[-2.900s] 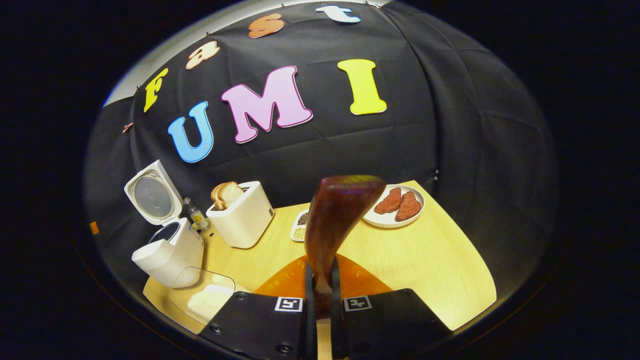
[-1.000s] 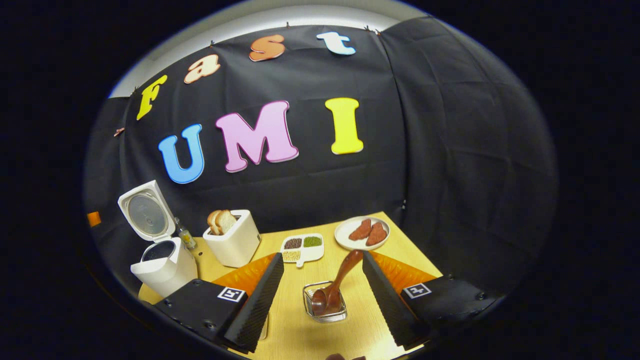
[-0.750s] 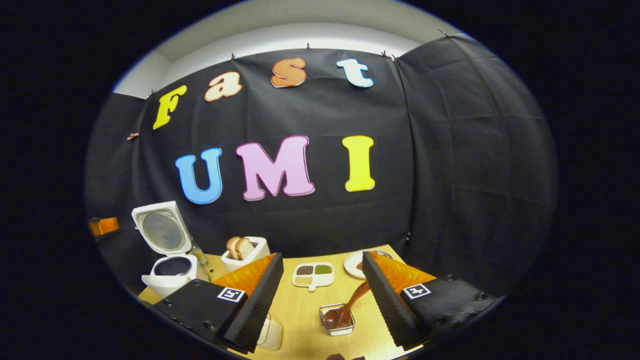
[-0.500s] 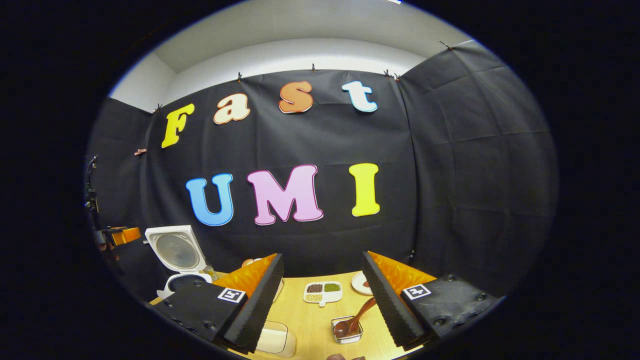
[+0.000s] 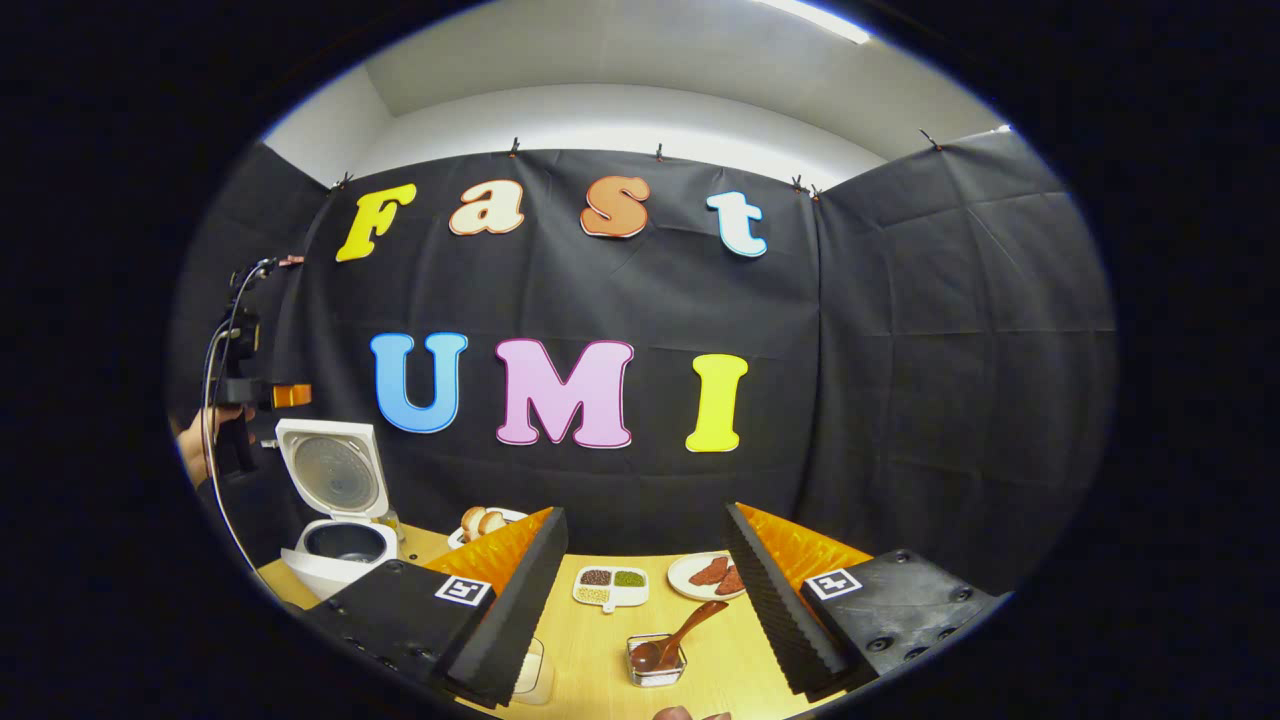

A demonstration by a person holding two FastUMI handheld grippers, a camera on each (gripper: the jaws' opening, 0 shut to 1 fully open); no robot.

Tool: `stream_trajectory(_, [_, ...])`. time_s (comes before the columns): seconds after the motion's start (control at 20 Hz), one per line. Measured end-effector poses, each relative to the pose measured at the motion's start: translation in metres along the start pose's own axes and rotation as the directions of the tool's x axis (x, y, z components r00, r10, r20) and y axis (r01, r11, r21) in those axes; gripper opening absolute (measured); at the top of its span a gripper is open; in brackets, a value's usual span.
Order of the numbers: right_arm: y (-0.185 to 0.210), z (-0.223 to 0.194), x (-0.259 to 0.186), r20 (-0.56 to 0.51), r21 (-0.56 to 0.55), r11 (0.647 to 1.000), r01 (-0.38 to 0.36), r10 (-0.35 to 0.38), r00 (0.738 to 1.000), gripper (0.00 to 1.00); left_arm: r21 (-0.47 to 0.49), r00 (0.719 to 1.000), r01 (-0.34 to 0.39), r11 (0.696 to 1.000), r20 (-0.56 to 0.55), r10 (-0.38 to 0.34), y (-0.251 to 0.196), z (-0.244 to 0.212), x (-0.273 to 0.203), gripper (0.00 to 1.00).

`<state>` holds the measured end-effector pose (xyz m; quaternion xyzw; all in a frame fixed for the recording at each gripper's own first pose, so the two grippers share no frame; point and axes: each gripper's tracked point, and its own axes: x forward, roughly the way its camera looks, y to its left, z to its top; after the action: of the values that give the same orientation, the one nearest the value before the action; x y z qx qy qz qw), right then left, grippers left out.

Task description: Close the left gripper, press the button to open the rice cooker; take a wooden spoon from the chopstick holder with the right hand, scoop a spoonful of rice and pour it into the rice cooker, then put the wooden spoon back into the chopstick holder.

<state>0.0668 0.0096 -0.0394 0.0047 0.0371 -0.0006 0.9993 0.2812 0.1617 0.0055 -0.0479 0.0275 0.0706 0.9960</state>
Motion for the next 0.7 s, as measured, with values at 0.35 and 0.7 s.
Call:
stream_trajectory(0.35, [-0.009, -0.018, -0.007, -0.045, -0.014, 0.998, 0.055, -0.055, 0.997, 1.0, 0.092, 0.999, -0.051, 0.994, 0.014, 0.05, 0.019, 0.002, 0.078, 0.95])
stream_trajectory(0.7, [-0.026, -0.032, -0.024, -0.085, -0.068, 0.99, 0.123, -0.129, 0.988, 0.98, 0.162, 0.995, -0.085, 0.983, -0.044, 0.094, 0.037, -0.038, 0.138, 0.94])
